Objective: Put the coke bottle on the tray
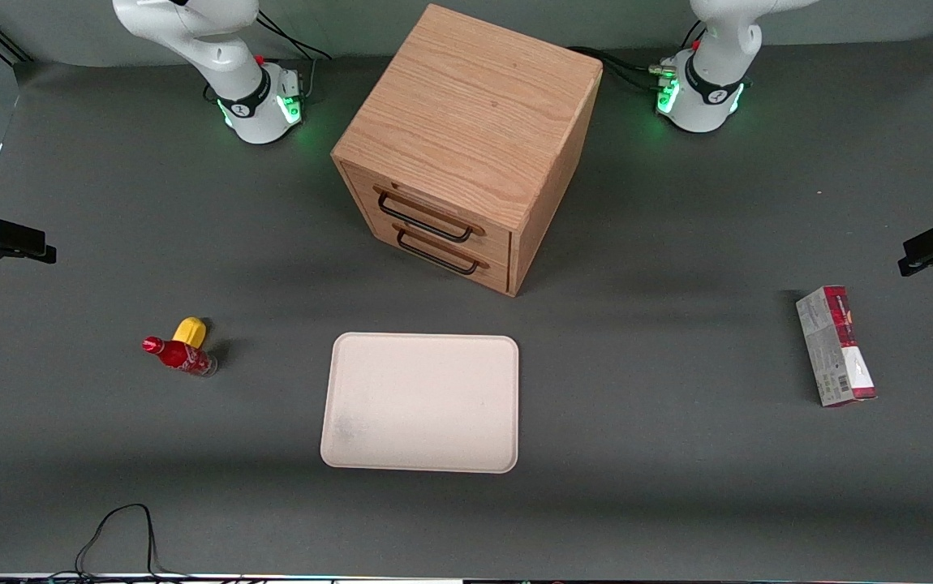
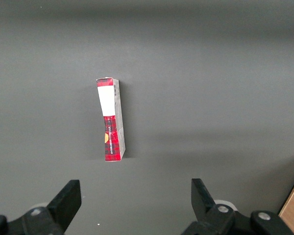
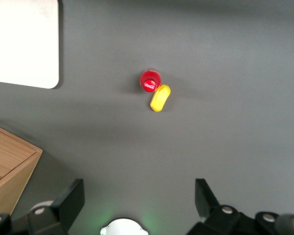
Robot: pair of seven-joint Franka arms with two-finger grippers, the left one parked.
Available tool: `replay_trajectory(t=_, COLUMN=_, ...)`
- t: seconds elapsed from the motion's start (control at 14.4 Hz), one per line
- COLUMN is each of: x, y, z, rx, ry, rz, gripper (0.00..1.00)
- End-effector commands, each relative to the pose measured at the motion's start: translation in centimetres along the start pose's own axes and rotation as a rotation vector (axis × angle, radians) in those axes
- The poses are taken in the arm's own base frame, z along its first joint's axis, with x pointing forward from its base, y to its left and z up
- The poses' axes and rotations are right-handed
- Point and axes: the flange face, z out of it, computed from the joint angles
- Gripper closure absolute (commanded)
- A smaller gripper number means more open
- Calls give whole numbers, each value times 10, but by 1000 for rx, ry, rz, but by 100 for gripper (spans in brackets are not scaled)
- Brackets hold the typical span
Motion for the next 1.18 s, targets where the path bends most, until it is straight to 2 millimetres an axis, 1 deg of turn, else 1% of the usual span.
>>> replay_trajectory(t=0.0, x=6, y=1, z=-1, rx=3, ry=-2, rz=-22, gripper=0)
replay_trajectory(t=0.07, x=14, y=1, z=9, rx=11, ry=-10, rz=-27, gripper=0)
replay_trajectory(t=0.14, x=27, y=-1, z=20, rx=29, ry=13, rz=-33, gripper=0)
replay_trajectory(t=0.21, x=41, y=-1, z=42, rx=44, ry=22, rz=-36, gripper=0)
replay_trajectory(t=0.28, x=47, y=3, z=65, rx=47, ry=27, rz=-34, gripper=0)
replay_trajectory(t=0.42, x=60, y=6, z=100, rx=35, ry=68, rz=-75, gripper=0)
replay_trajectory(t=0.48, x=65, y=7, z=114, rx=31, ry=92, rz=-72, gripper=0)
replay_trajectory(t=0.69, x=73, y=7, z=160, rx=22, ry=127, rz=-67, gripper=0)
replay_trajectory(t=0.9, x=77, y=8, z=193, rx=11, ry=159, rz=-62, gripper=0)
replay_trajectory(t=0.97, x=75, y=8, z=215, rx=7, ry=175, rz=-58, gripper=1)
replay_trajectory(t=1.11, x=68, y=6, z=245, rx=-3, ry=207, rz=-55, gripper=1)
